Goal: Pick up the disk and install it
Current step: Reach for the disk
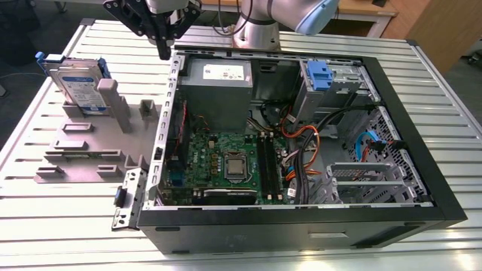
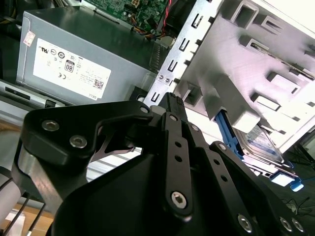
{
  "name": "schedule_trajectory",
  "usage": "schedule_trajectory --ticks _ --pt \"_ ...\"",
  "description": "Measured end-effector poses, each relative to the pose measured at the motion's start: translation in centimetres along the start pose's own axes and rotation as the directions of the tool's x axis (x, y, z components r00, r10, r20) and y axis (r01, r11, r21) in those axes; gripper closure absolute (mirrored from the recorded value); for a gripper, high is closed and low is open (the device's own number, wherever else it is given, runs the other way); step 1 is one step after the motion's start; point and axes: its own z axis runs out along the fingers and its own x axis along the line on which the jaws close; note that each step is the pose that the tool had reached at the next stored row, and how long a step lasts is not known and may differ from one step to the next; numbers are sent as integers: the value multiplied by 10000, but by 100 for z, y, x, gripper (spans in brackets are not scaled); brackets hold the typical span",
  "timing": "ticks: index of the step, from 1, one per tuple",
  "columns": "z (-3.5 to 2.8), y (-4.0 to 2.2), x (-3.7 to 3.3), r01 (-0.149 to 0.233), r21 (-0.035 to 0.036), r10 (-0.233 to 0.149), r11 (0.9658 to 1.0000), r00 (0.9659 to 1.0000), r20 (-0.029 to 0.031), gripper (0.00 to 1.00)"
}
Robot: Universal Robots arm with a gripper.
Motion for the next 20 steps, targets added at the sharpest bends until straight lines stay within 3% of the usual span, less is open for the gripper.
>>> schedule_trajectory --ticks 6,8,19,20 --pt "0 0 2 -1 0 1 10000 10000 0 89" --pt "-1 -3 42 -1 0 1 10000 10000 0 89" --pt "-1 -4 50 -2 0 2 10000 10000 1 89" --pt "-2 -5 95 -2 1 2 10000 10000 0 89"
